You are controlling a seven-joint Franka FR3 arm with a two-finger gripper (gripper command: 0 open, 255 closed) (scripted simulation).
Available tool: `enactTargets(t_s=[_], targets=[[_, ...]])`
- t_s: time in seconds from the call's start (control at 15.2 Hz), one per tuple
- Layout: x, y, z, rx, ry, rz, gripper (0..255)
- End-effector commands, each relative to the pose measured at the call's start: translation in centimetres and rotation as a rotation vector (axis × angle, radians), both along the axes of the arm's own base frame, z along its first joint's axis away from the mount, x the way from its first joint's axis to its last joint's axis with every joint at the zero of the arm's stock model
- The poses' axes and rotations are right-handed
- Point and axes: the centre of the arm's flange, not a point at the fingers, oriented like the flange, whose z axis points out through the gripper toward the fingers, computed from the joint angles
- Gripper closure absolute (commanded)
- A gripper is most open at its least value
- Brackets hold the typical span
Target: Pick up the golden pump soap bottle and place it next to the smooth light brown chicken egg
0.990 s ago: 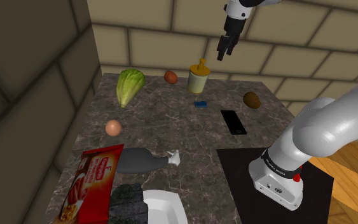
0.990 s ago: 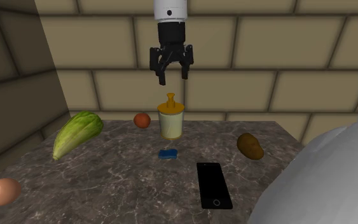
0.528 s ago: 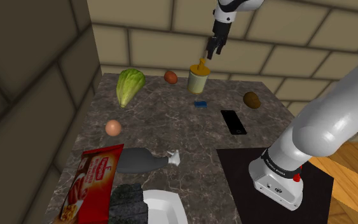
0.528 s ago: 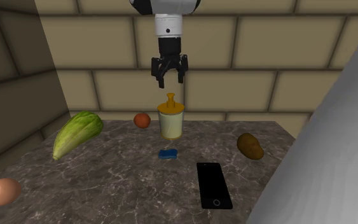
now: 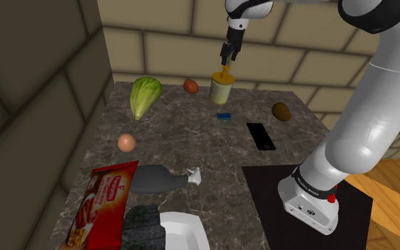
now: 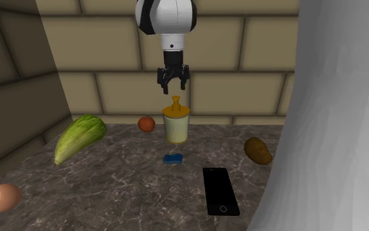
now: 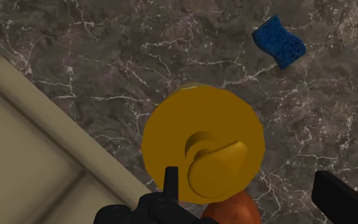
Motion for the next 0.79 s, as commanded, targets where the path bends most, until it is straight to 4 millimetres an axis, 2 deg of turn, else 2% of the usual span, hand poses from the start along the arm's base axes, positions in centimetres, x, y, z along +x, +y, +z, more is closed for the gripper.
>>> enactTargets(t_s=[0.0, 0.46, 0.73], targets=[[1.7, -1.3, -1.0, 0.003, -0.001, 0.001, 0], [1.7, -1.4, -4.7, 0.003, -0.001, 0.001, 0], [1.7, -1.4, -5.0, 0.003, -0.001, 0.001, 0]])
